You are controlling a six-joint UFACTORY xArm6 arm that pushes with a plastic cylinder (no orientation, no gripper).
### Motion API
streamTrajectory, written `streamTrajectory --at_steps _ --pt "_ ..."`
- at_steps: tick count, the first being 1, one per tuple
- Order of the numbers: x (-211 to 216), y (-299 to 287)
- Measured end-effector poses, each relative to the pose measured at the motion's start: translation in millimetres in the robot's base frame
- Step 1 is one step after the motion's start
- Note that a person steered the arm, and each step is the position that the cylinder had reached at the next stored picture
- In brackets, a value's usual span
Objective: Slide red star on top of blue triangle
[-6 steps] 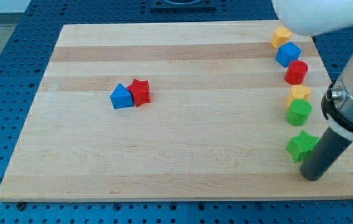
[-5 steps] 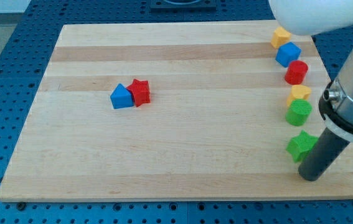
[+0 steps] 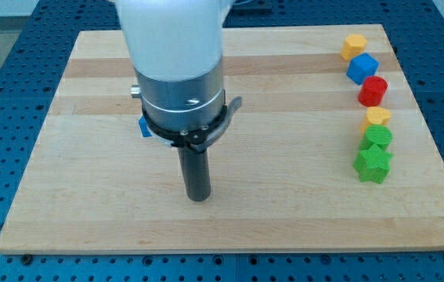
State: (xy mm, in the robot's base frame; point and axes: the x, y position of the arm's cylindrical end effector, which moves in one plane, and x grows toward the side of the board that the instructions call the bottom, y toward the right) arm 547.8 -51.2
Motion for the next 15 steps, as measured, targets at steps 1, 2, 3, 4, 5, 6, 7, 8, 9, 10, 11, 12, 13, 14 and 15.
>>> streamTrajectory --at_steps 1,2,3,4,5,6,7,8,9,10,11,12,13,14,15 --pt "-146.2 -16.4" --pt "-146.2 -16.4" --pt "-178.1 -17.0" --pt "-218.1 -18.8" --pt "-234.4 -18.7" --pt "-246.7 -18.2" --pt "-269.9 0.8" --pt "-264.0 -33.5" --pt "-259.1 -50.9" --pt "-257.9 -60.0" --pt "-257.4 -66.1" --pt "-244.2 -68.2" --pt "-227.8 -53.8" --pt "-198.5 -19.9" --pt "-163.4 14.8"
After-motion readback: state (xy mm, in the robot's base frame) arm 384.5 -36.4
